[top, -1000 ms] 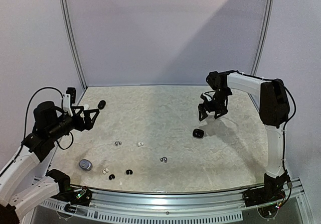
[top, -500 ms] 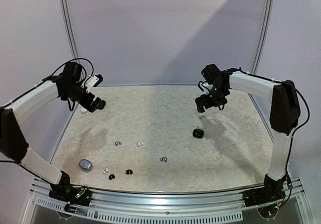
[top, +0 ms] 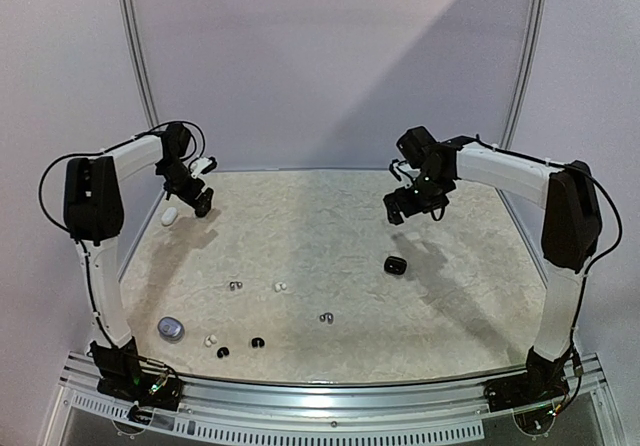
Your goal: Insert the wireless bluetooth earbuds into the charging case
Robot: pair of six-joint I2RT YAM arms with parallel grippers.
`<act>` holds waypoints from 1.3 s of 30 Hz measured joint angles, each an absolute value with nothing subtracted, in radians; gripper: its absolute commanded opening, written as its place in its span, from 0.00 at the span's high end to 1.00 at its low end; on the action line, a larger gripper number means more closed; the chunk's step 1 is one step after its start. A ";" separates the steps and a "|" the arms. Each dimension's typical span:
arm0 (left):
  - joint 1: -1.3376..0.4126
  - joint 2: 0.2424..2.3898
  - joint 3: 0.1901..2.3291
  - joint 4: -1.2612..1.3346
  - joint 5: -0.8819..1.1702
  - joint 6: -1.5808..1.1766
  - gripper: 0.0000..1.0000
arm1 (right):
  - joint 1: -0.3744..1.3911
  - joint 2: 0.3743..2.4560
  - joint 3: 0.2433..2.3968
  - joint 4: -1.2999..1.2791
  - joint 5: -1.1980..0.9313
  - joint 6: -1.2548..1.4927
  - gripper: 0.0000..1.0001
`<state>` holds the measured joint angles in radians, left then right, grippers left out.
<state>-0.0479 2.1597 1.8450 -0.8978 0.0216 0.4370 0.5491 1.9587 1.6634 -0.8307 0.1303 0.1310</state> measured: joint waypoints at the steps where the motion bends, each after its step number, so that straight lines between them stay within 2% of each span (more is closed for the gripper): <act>1: -0.044 2.193 1.862 -0.896 0.020 0.430 0.01 | 0.558 1.959 1.668 -0.832 0.131 0.133 0.01; 13: -0.024 2.456 2.084 -0.904 0.025 0.374 0.30 | 0.664 2.081 1.908 -0.937 0.213 0.131 0.01; 16: -0.020 2.475 2.120 -0.923 0.037 0.363 0.37 | 0.674 2.103 1.918 -0.962 0.234 0.124 0.01; 24: -0.012 2.480 2.139 -0.955 0.051 0.354 0.71 | 0.674 2.107 1.920 -0.985 0.257 0.110 0.01; 31: -0.011 2.471 2.128 -0.978 0.146 0.336 0.86 | 0.674 2.107 1.918 -0.982 0.257 0.099 0.01; 34: -0.012 2.440 2.094 -1.026 0.233 0.316 0.91 | 0.674 2.086 1.866 -0.922 0.218 0.079 0.01; 39: -0.041 2.263 1.951 -1.103 0.389 0.321 0.97 | 0.687 1.914 1.601 -0.707 0.067 -0.034 0.01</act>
